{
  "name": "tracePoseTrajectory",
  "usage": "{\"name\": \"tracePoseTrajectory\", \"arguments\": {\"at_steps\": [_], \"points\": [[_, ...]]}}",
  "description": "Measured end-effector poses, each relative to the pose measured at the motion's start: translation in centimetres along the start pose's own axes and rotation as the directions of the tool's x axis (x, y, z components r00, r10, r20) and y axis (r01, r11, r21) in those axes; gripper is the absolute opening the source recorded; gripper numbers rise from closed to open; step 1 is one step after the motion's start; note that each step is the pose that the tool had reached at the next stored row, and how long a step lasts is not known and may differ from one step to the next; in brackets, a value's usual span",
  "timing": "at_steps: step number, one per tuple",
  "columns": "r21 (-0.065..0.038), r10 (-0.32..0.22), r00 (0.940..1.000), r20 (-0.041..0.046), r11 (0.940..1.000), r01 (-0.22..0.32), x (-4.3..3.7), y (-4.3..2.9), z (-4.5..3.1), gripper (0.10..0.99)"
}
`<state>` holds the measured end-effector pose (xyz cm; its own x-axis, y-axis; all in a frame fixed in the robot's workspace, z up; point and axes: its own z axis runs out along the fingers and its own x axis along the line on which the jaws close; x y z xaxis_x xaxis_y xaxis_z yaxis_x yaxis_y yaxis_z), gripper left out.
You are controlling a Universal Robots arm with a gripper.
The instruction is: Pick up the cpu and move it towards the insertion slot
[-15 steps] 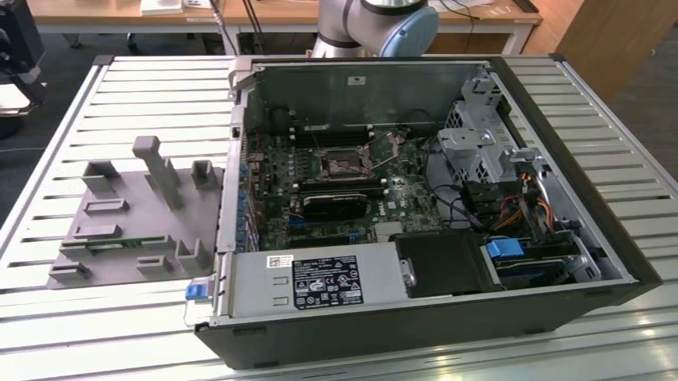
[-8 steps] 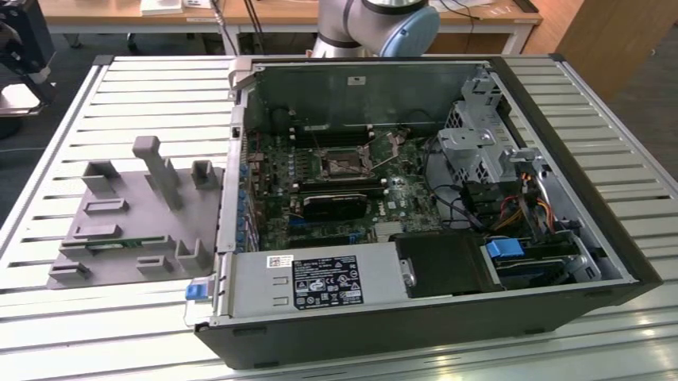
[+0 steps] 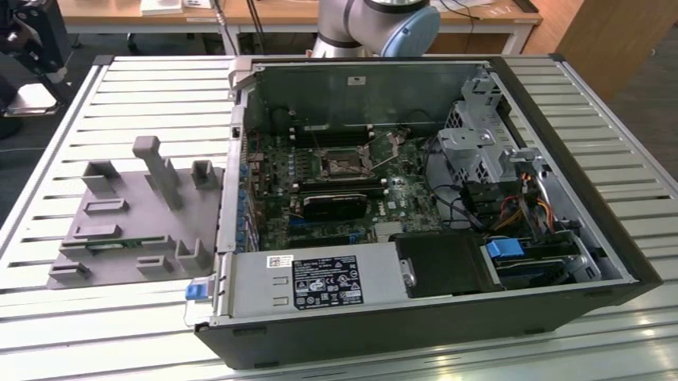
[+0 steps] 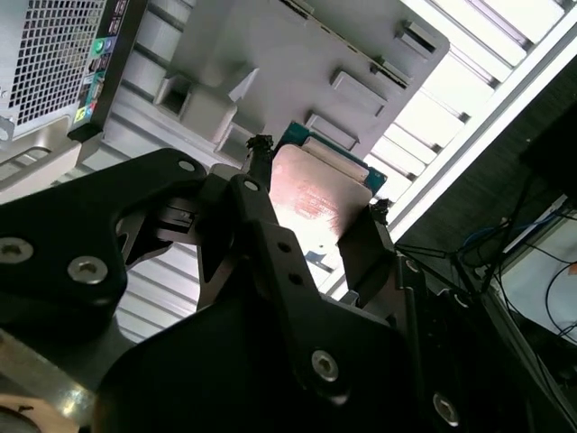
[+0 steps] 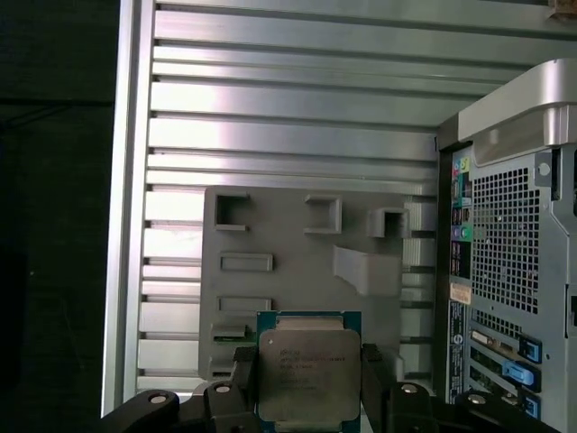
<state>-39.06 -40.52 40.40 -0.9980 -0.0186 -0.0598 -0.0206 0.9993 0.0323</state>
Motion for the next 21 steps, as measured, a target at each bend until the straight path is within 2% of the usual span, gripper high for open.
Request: {"name": "tracePoseTrajectory", "arguments": {"at_steps": [13, 21], "points": [[0.000, 0.000, 1.0000, 0.0000, 1.0000, 0.000, -2.22, -0.05, 0.13, 0.541], [0.000, 0.000, 1.0000, 0.0000, 1.0000, 0.000, -3.88, -0.08, 0.23, 0.541]]}}
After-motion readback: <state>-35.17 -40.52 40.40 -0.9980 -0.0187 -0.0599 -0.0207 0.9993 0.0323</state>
